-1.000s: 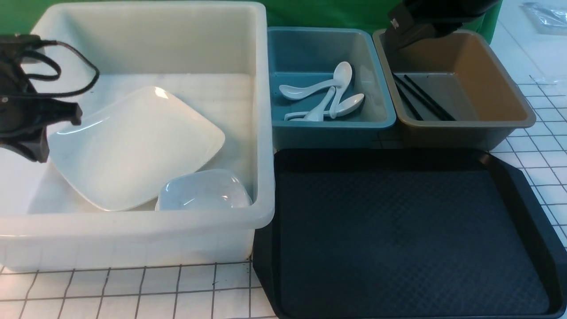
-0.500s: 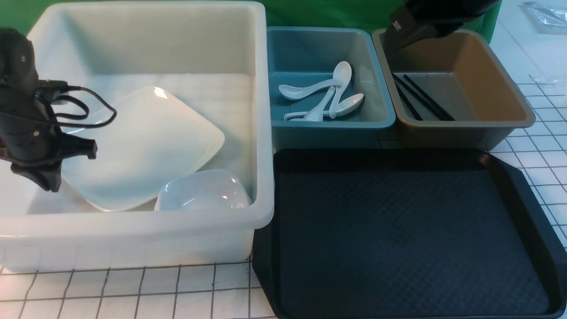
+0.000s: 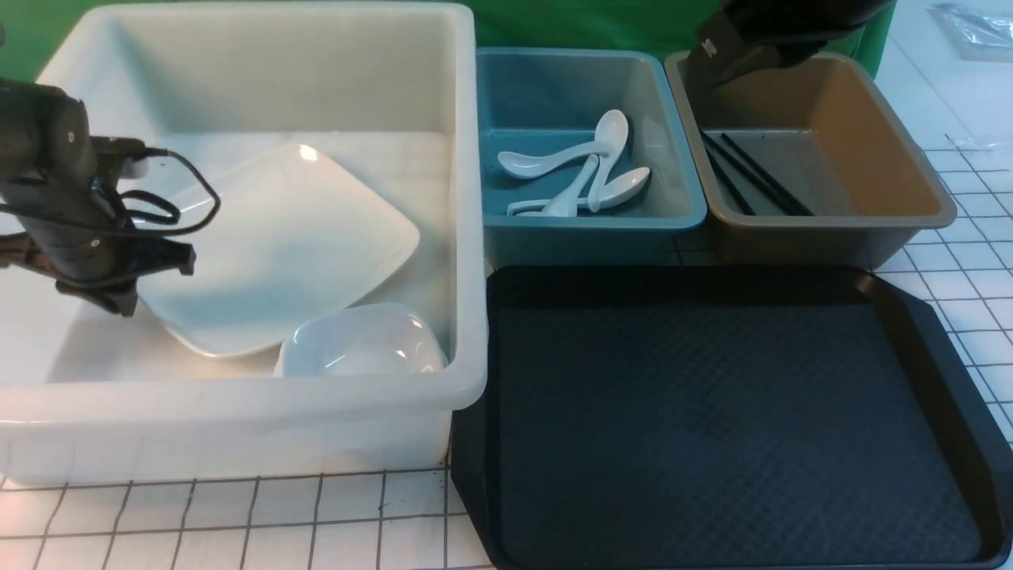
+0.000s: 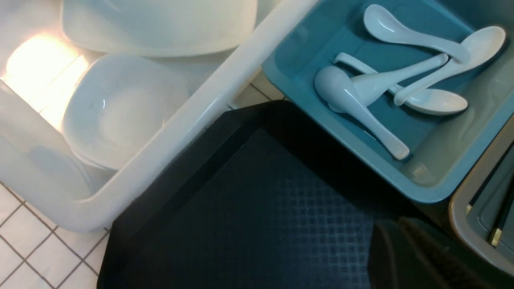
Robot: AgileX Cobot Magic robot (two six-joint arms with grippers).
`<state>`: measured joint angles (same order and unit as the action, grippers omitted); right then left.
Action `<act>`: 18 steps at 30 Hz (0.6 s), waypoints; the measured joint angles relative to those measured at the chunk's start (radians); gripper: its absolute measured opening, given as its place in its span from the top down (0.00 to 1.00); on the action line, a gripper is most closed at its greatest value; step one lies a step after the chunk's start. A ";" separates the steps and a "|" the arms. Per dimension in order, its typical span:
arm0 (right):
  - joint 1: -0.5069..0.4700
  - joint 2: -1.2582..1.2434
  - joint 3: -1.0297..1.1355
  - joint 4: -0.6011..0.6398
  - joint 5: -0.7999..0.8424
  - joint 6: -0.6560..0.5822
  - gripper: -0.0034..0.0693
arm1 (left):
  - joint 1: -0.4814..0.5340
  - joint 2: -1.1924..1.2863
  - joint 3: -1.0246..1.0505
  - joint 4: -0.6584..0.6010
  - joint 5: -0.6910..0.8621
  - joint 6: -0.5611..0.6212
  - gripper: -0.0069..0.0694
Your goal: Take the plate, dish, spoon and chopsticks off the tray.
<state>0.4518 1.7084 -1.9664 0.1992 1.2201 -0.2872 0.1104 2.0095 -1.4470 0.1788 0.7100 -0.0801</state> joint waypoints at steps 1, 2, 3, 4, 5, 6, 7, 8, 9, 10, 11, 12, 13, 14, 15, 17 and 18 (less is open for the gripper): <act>0.000 0.000 0.000 0.000 0.000 -0.001 0.90 | 0.000 0.002 0.000 0.001 -0.029 0.000 0.93; 0.000 0.000 0.000 0.000 0.000 -0.001 0.90 | 0.000 0.006 0.000 0.002 -0.057 0.000 0.93; 0.000 0.000 0.000 0.000 0.000 -0.001 0.90 | 0.000 0.011 0.000 0.004 -0.086 0.000 0.93; 0.000 0.000 0.000 0.000 0.000 -0.001 0.90 | 0.000 0.017 0.000 0.003 -0.117 0.000 0.93; 0.000 0.000 0.000 0.000 0.000 -0.001 0.90 | 0.000 0.021 0.000 0.000 -0.142 0.000 0.93; 0.000 0.000 0.000 0.000 0.000 -0.001 0.90 | 0.001 0.026 0.000 -0.007 -0.174 0.000 0.93; 0.000 0.000 0.000 0.001 0.000 -0.001 0.90 | 0.003 0.030 0.000 -0.011 -0.186 0.000 0.93; 0.000 0.000 0.000 0.002 0.000 -0.001 0.90 | 0.004 0.038 0.000 -0.030 -0.229 0.001 0.93; 0.000 0.000 0.000 0.002 0.000 -0.001 0.90 | 0.004 0.044 0.000 -0.051 -0.268 0.013 0.93; 0.000 0.000 0.000 0.002 0.000 0.000 0.89 | 0.004 0.048 0.000 -0.072 -0.282 0.021 0.93; 0.000 0.000 0.000 0.002 0.000 0.002 0.89 | 0.004 0.052 0.000 -0.105 -0.303 0.043 0.93; 0.000 0.000 0.000 0.002 0.000 0.002 0.89 | 0.004 0.054 0.000 -0.142 -0.314 0.068 0.93; 0.000 0.000 0.000 0.002 0.000 0.003 0.89 | 0.005 0.055 0.000 -0.179 -0.321 0.102 0.93; 0.000 0.000 0.000 0.002 0.000 0.003 0.89 | 0.006 0.055 0.000 -0.225 -0.327 0.133 0.93; 0.000 0.000 0.000 0.002 0.000 0.003 0.89 | 0.006 0.055 0.000 -0.251 -0.333 0.169 0.93; 0.000 0.000 0.000 0.006 0.000 0.003 0.89 | 0.006 0.055 -0.003 -0.338 -0.344 0.264 0.93; 0.000 0.000 0.000 0.009 0.000 0.004 0.89 | 0.006 0.055 -0.009 -0.363 -0.344 0.290 0.93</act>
<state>0.4518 1.7084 -1.9664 0.2079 1.2201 -0.2835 0.1168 2.0650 -1.4558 -0.1843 0.3656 0.2097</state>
